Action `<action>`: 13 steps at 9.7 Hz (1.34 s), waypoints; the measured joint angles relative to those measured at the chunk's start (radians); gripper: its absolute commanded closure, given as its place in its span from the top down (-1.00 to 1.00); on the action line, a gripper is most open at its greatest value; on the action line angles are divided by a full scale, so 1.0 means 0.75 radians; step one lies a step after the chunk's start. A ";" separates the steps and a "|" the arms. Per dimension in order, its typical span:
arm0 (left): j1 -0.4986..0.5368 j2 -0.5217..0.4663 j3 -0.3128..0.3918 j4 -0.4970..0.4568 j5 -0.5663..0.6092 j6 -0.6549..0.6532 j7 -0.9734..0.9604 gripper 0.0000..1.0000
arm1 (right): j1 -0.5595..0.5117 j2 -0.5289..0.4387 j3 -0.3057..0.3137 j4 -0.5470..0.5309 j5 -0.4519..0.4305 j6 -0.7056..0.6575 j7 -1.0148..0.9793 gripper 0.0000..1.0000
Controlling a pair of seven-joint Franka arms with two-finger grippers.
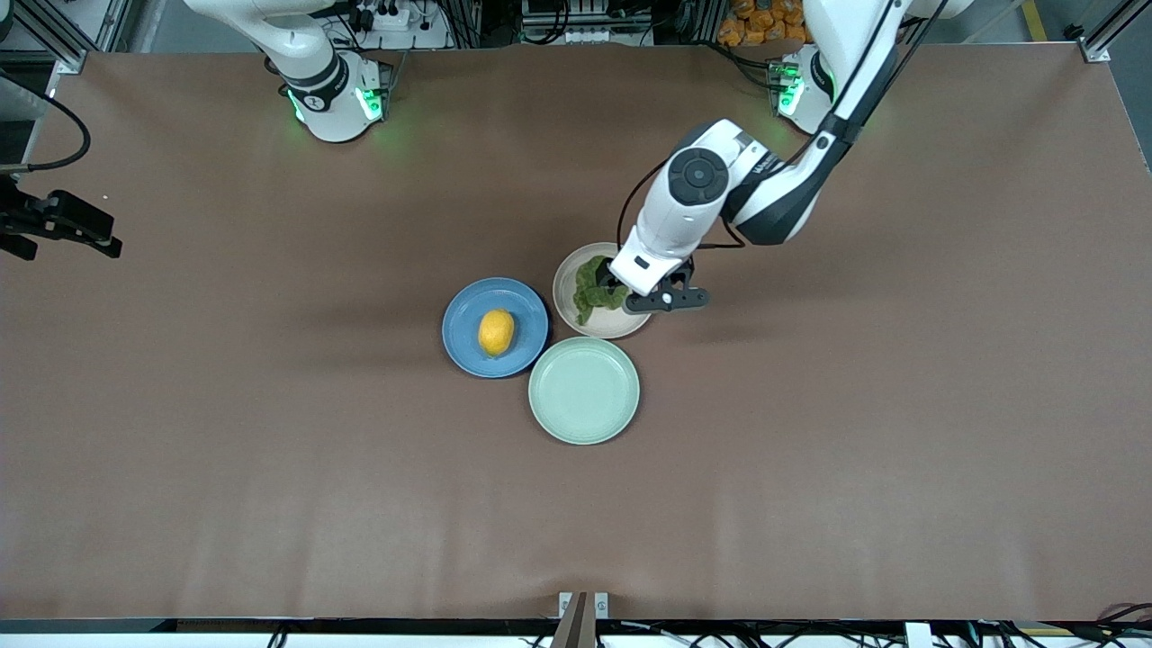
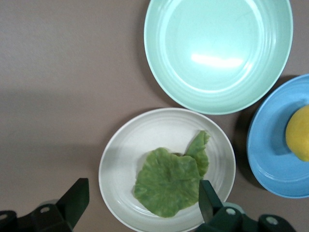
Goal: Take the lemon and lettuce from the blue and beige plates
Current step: 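Move the left gripper over the lettuce on the beige plate, then grasp the lettuce with the left gripper while the right gripper reaches the lemon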
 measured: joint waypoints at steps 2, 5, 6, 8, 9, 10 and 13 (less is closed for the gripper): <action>-0.050 0.034 0.000 -0.007 0.107 0.048 -0.193 1.00 | 0.032 0.000 0.010 0.000 0.002 -0.009 0.051 1.00; -0.121 0.105 -0.001 -0.008 0.229 0.108 -0.463 1.00 | 0.137 0.027 0.013 -0.002 0.003 -0.015 0.154 1.00; -0.132 0.125 0.000 -0.008 0.240 0.123 -0.503 1.00 | 0.165 0.051 0.014 -0.002 0.003 -0.014 0.175 1.00; -0.151 0.163 0.000 -0.004 0.273 0.134 -0.545 1.00 | 0.194 0.105 0.014 -0.003 0.058 -0.004 0.244 1.00; -0.157 0.182 0.000 0.003 0.292 0.137 -0.564 1.00 | 0.213 0.133 0.015 -0.004 0.073 0.010 0.288 1.00; -0.165 0.203 0.001 0.018 0.294 0.139 -0.570 1.00 | 0.239 0.161 0.015 -0.005 0.079 0.035 0.325 1.00; -0.181 0.256 0.003 0.057 0.319 0.140 -0.584 1.00 | 0.331 0.267 0.016 -0.008 0.089 0.150 0.464 1.00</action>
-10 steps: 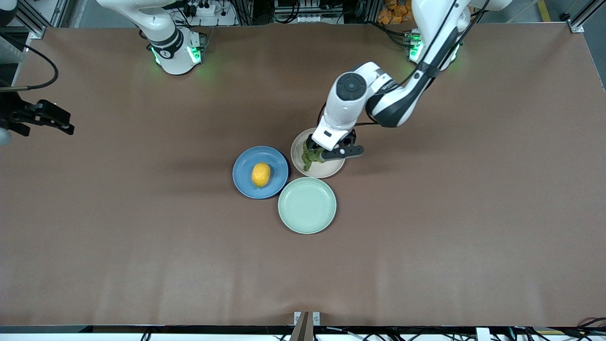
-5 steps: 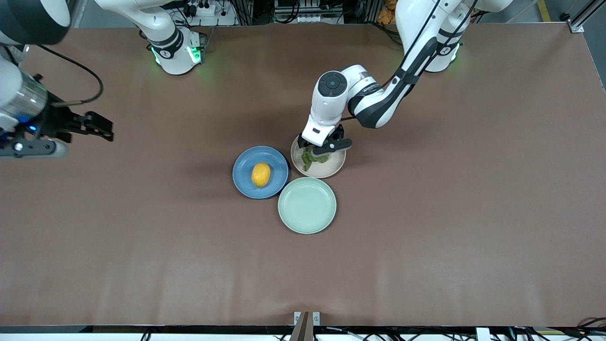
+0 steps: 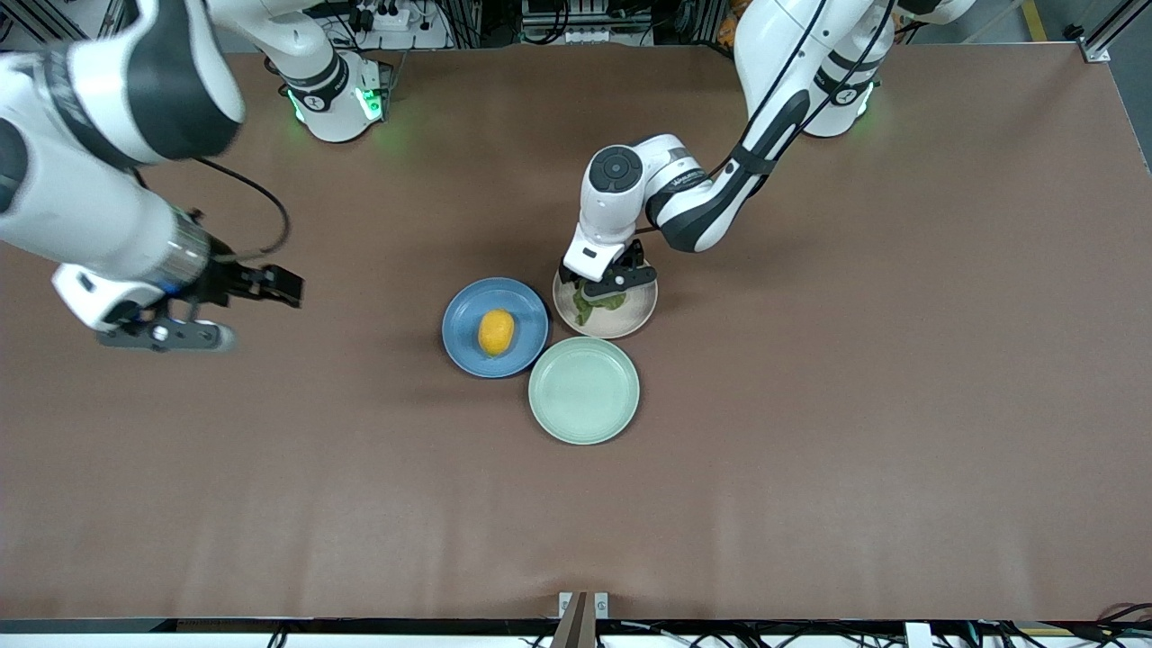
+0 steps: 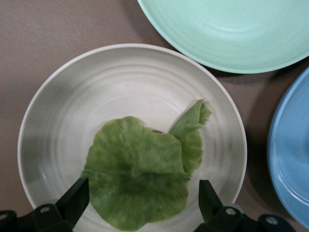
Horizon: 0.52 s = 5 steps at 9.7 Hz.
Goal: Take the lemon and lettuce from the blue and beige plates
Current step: 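Grasp the lettuce with the left gripper while the right gripper reaches the lemon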
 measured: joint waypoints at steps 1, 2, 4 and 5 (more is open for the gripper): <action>-0.002 0.017 0.001 0.013 0.013 0.000 -0.005 1.00 | 0.033 0.040 0.001 -0.003 0.007 0.034 0.056 1.00; -0.004 0.034 0.002 0.027 0.024 0.000 -0.012 1.00 | 0.054 0.070 0.001 -0.014 0.029 0.060 0.087 1.00; -0.009 0.058 0.004 0.046 0.028 0.000 -0.013 1.00 | 0.067 0.096 0.000 -0.077 0.081 0.100 0.100 1.00; -0.011 0.065 0.005 0.053 0.040 0.000 -0.013 1.00 | 0.082 0.099 0.000 -0.106 0.087 0.124 0.114 1.00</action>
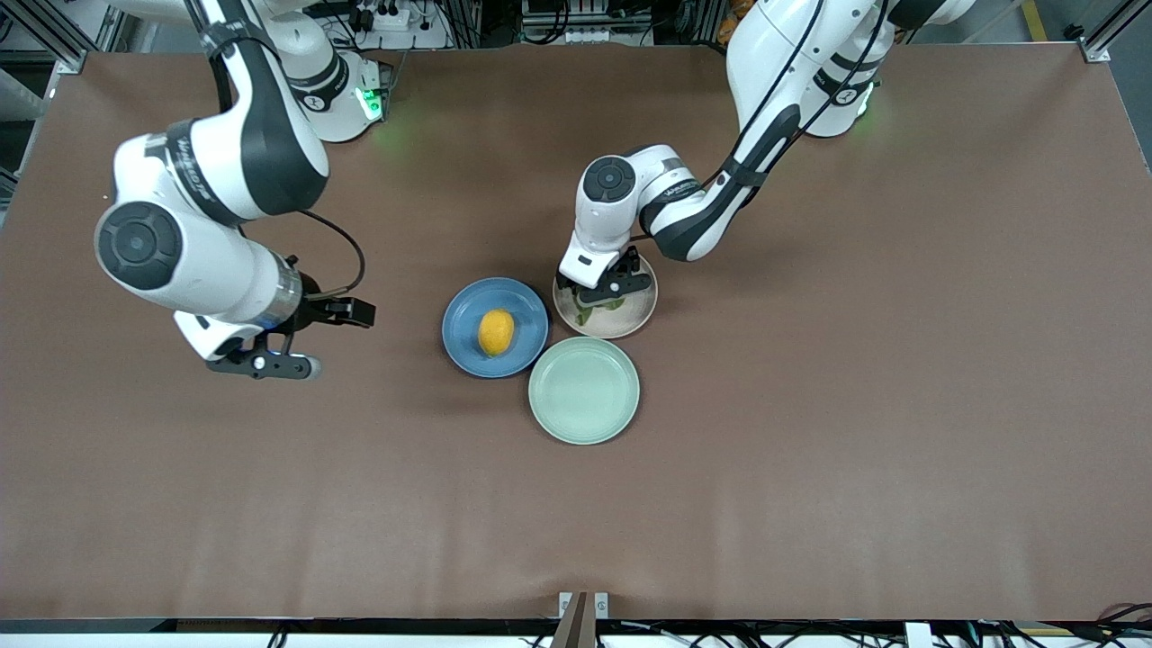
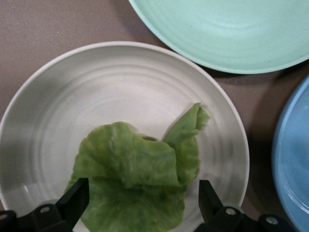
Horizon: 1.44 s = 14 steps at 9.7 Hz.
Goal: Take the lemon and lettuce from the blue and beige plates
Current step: 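Grasp the lettuce with the left gripper while the right gripper reaches the lemon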
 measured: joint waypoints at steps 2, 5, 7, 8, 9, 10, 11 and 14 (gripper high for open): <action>-0.001 0.011 0.003 0.014 0.021 0.000 -0.002 1.00 | 0.058 0.013 0.000 -0.046 0.002 0.085 0.098 1.00; -0.002 0.022 0.008 0.018 0.025 0.000 -0.002 1.00 | 0.142 0.053 0.001 -0.135 0.002 0.263 0.214 1.00; -0.009 0.026 0.014 0.022 0.026 0.000 -0.002 0.51 | 0.151 0.087 0.001 -0.166 0.003 0.332 0.235 1.00; -0.022 0.027 0.027 0.024 0.027 0.000 -0.002 -0.19 | 0.165 0.112 0.001 -0.174 0.004 0.378 0.266 1.00; -0.050 0.027 0.054 0.029 0.027 0.000 -0.002 -0.72 | 0.193 0.141 0.002 -0.176 0.004 0.419 0.303 1.00; -0.081 0.027 0.084 0.036 0.027 0.000 -0.003 -1.00 | 0.220 0.170 0.002 -0.177 0.004 0.455 0.334 1.00; -0.104 0.027 0.101 0.041 0.027 0.000 -0.003 -1.00 | 0.239 0.199 0.002 -0.178 0.004 0.493 0.364 1.00; -0.115 0.027 0.112 0.054 0.027 0.000 -0.005 -1.00 | 0.278 0.267 0.003 -0.180 0.035 0.570 0.390 1.00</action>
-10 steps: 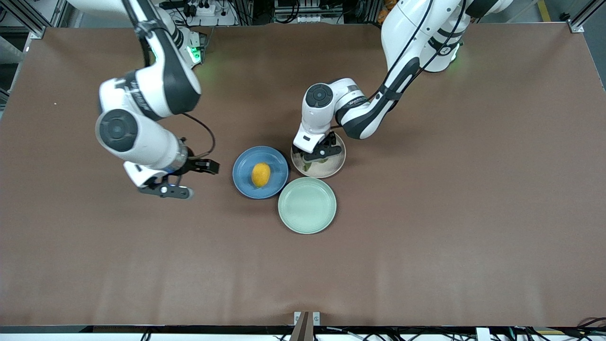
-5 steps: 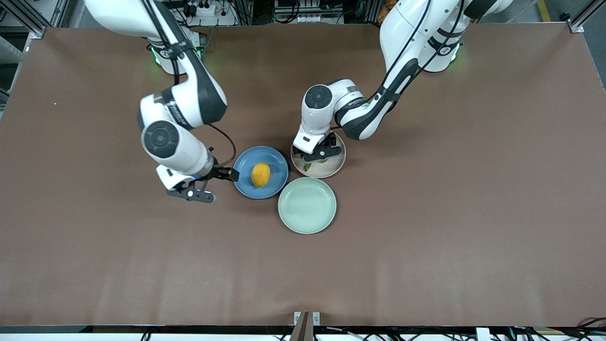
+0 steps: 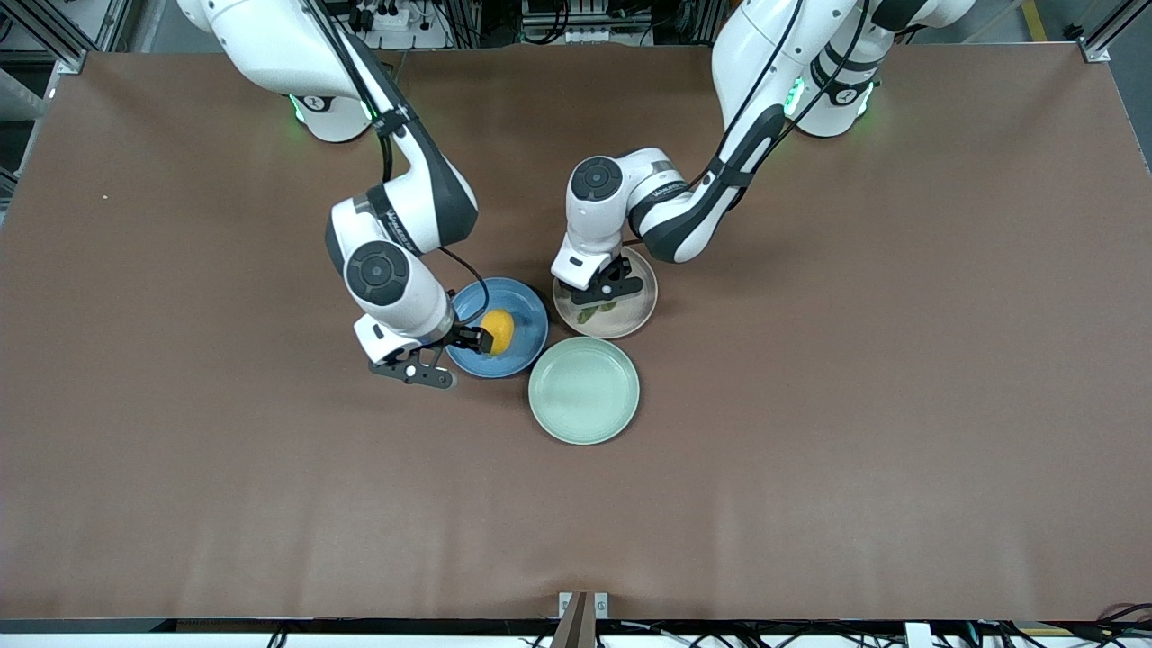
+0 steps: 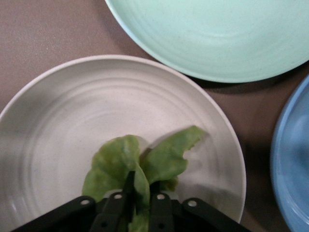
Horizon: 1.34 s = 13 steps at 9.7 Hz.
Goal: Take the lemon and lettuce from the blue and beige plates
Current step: 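Grasp the lettuce with the left gripper while the right gripper reaches the lemon, then lift the lettuce with the left gripper while the right gripper grasps the lemon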
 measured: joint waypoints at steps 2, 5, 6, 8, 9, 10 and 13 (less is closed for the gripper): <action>0.005 -0.010 0.005 0.018 0.001 -0.001 0.000 -1.00 | 0.031 0.029 0.000 -0.021 0.019 0.073 0.022 1.00; 0.009 -0.069 0.011 0.026 0.002 -0.066 0.000 -1.00 | 0.068 0.048 0.001 -0.098 0.023 0.178 0.048 1.00; 0.022 -0.090 0.016 0.026 0.004 -0.077 0.000 -1.00 | 0.076 0.048 0.001 -0.110 0.027 0.192 0.053 1.00; 0.078 -0.122 0.016 0.028 0.006 -0.129 0.046 -1.00 | 0.096 0.049 0.001 -0.163 0.036 0.278 0.077 1.00; 0.102 -0.134 0.015 0.033 0.006 -0.163 0.076 -1.00 | 0.107 0.052 0.001 -0.182 0.038 0.300 0.088 1.00; 0.123 -0.148 0.014 0.038 0.006 -0.192 0.095 -1.00 | 0.113 0.059 0.001 -0.191 0.038 0.315 0.096 1.00; 0.186 -0.190 0.012 0.040 0.005 -0.219 0.137 -1.00 | 0.134 0.098 0.001 -0.195 0.057 0.378 0.104 1.00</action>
